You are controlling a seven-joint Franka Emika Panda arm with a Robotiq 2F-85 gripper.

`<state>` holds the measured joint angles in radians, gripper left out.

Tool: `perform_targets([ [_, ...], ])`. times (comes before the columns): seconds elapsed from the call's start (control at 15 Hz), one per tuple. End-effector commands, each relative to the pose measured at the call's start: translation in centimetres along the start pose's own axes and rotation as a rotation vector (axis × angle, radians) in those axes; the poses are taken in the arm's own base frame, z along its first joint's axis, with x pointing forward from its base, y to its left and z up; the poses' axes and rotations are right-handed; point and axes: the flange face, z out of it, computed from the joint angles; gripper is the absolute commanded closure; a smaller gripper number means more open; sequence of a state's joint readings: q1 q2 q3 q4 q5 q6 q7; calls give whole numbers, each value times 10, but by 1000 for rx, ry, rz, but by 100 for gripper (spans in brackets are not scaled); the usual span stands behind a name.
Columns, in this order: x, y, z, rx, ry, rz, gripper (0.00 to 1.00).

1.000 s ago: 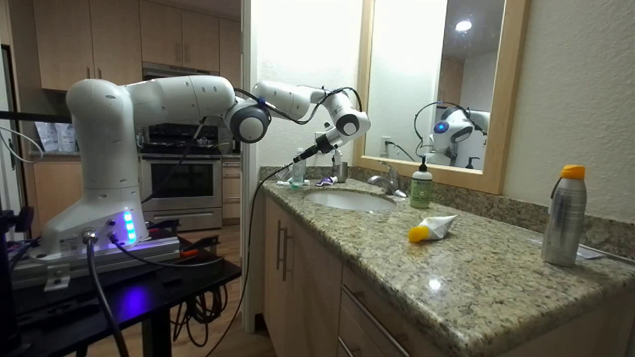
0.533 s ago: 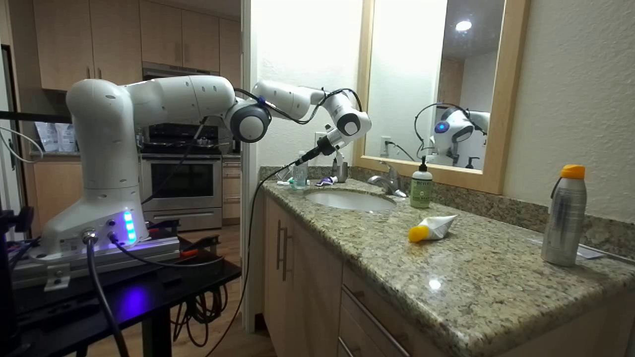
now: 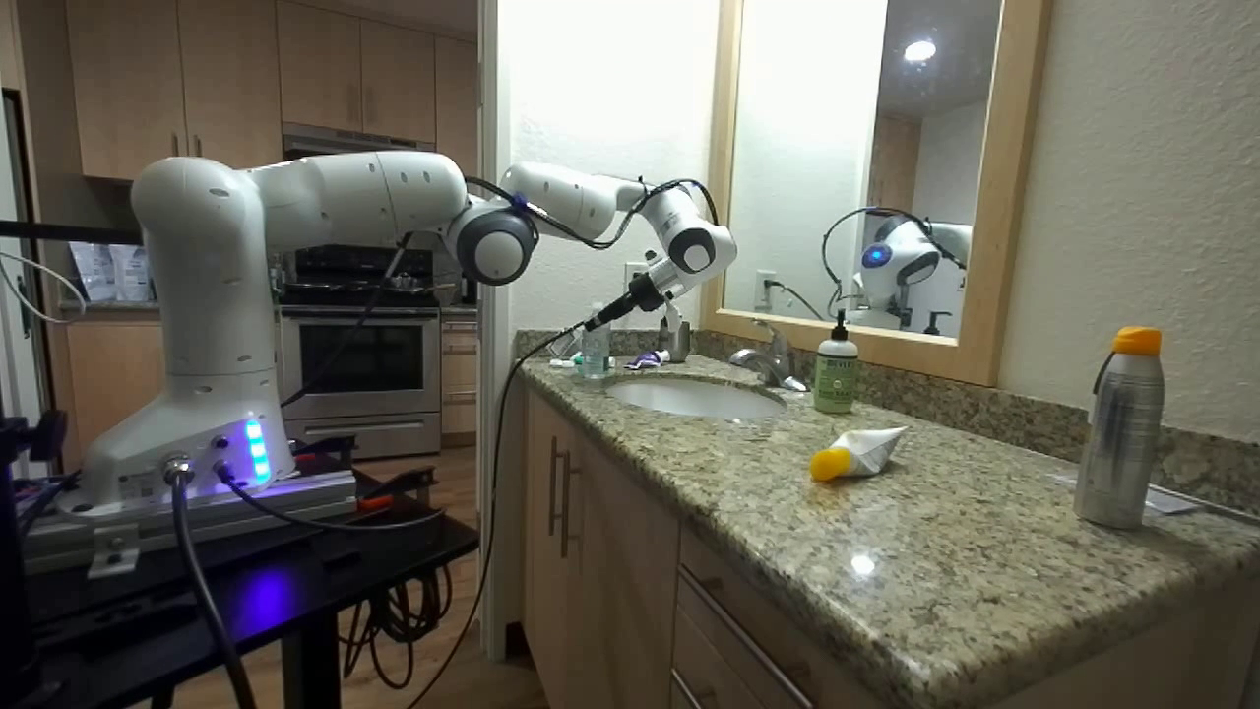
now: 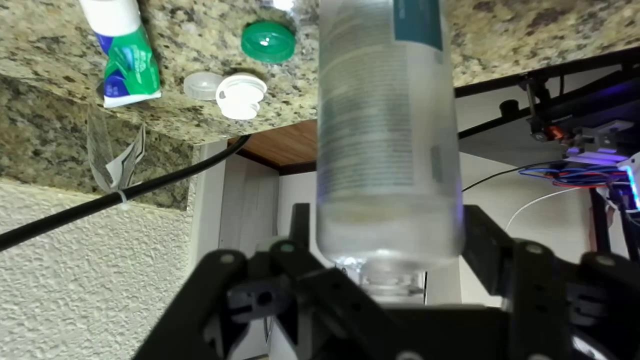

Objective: Move the clear bottle to the left

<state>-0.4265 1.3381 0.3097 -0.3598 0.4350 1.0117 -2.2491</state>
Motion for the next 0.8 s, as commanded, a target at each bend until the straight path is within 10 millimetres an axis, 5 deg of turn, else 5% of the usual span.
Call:
perform_targets([
  [0.0,8,1,-4,1,1,-18,0],
  [0.27,31,15,-6,-12,5,-120,0],
  [0.6,86,33,-35,-15,-125,-336,0],
  [0.67,66,30,-20,-18,-56,-261,0],
  [0.73,77,32,-25,-17,-68,-270,0],
])
